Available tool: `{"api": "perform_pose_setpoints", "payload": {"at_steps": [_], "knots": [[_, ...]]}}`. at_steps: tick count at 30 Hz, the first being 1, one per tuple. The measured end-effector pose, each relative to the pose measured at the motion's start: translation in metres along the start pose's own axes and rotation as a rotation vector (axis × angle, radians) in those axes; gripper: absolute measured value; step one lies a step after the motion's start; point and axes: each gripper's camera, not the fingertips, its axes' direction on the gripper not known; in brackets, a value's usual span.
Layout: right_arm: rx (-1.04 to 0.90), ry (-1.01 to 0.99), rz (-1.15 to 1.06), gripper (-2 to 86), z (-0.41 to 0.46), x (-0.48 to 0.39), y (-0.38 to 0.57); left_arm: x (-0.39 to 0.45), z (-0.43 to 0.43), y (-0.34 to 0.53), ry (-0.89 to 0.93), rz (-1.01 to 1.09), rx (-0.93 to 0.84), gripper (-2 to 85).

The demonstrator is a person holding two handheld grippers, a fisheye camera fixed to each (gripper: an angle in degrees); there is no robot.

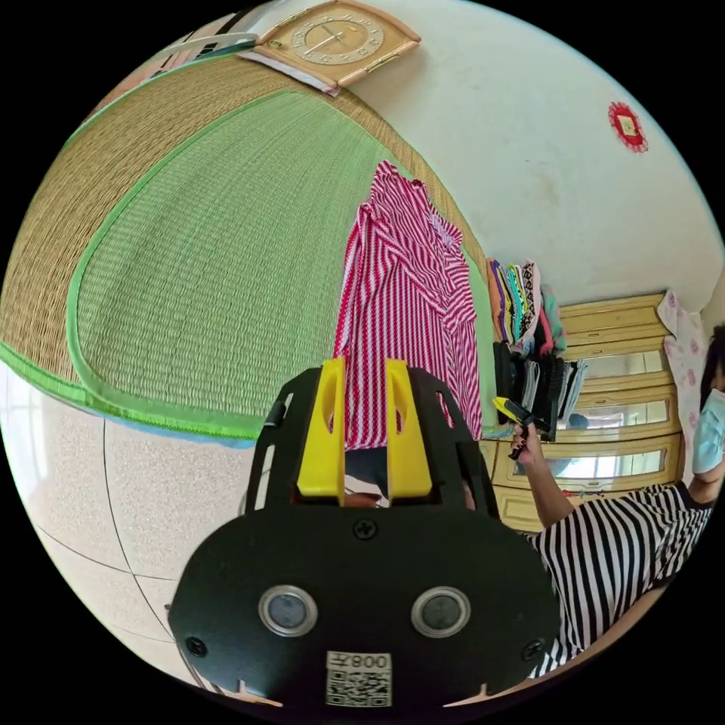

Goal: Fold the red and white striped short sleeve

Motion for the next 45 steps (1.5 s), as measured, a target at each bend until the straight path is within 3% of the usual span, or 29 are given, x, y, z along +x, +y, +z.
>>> {"api": "perform_pose_setpoints", "payload": {"at_steps": [7, 15, 23, 38, 45], "knots": [[-0.011, -0.053, 0.103, 10.0, 0.004, 0.029, 0.055, -0.038, 0.017, 0.073, 0.066, -0.063, -0.089, 11.2], [-0.004, -0.109, 0.166, 10.7, 0.013, 0.053, 0.073, -0.046, 0.020, 0.104, -0.003, -0.042, -0.132, 11.4], [0.009, -0.138, 0.194, 10.5, 0.028, 0.070, 0.077, -0.053, 0.021, 0.120, 0.006, -0.063, -0.155, 4.5], [0.053, -0.202, 0.226, 10.7, 0.044, 0.108, 0.065, -0.048, -0.049, 0.164, 0.142, -0.069, -0.020, 1.4], [0.044, -0.254, 0.230, 10.4, 0.056, 0.115, 0.063, -0.043, -0.046, 0.172, 0.126, -0.077, -0.059, 1.4]]}}
